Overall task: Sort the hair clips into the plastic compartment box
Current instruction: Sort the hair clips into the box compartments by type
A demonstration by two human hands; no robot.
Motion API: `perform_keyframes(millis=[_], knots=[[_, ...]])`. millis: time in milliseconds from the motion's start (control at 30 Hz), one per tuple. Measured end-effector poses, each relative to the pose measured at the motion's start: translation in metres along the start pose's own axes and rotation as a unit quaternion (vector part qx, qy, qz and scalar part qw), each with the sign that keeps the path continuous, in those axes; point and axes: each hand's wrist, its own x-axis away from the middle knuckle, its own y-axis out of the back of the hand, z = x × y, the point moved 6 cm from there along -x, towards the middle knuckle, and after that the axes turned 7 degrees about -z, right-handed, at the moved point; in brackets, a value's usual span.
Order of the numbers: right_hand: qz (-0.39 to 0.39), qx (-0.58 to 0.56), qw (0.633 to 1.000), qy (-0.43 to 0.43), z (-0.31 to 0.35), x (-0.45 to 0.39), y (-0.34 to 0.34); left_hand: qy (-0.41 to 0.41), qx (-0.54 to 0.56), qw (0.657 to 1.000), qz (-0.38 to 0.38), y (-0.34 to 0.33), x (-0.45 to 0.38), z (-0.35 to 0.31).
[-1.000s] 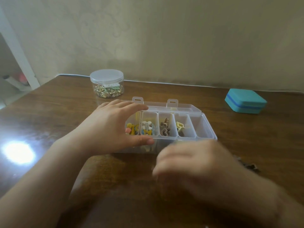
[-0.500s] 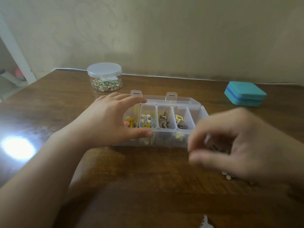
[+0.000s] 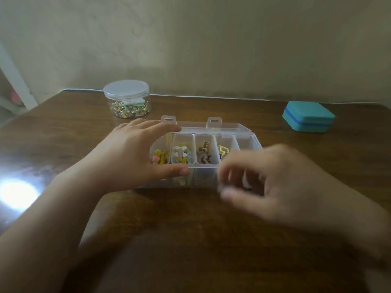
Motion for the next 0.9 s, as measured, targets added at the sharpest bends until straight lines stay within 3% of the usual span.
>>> perform_keyframes(millis=[33, 100, 133, 233, 300, 400, 467, 533, 767, 900], knots=[[-0.076, -0.018, 0.996, -0.042, -0.004, 0.002, 0.001, 0.0, 0.0, 1.0, 0.003, 0.0, 0.0, 0.0], [-0.157, -0.017, 0.985, -0.071, -0.02, -0.005, 0.016, 0.002, 0.001, 1.0, 0.009, 0.0, 0.0, 0.0], [-0.132, -0.021, 0.987, -0.084, -0.021, -0.003, 0.007, 0.002, 0.001, 1.0, 0.01, 0.0, 0.0, 0.0], [-0.144, -0.023, 0.984, -0.104, -0.03, -0.003, 0.014, 0.002, 0.002, 1.0, 0.01, 0.0, 0.0, 0.0], [-0.172, -0.088, 0.975, -0.113, -0.033, 0.001, 0.028, 0.001, 0.0, 1.0, 0.01, 0.0, 0.0, 0.0], [-0.095, -0.102, 0.983, -0.117, -0.03, 0.007, 0.032, 0.0, 0.0, 1.0, 0.009, 0.001, 0.0, -0.001], [0.012, 0.018, 0.993, -0.114, -0.03, 0.009, 0.018, 0.0, -0.001, 1.0, 0.01, 0.001, 0.0, -0.001], [0.059, 0.132, 0.983, -0.11, -0.03, 0.009, 0.005, 0.001, -0.002, 1.0, 0.009, 0.0, 0.0, 0.0], [0.109, 0.202, 0.972, -0.053, -0.011, 0.0, -0.025, 0.004, -0.002, 1.0, 0.008, 0.002, 0.001, -0.002], [0.063, 0.101, 0.992, -0.039, -0.005, 0.0, -0.013, 0.006, -0.002, 1.0, 0.011, 0.002, 0.001, -0.002]])
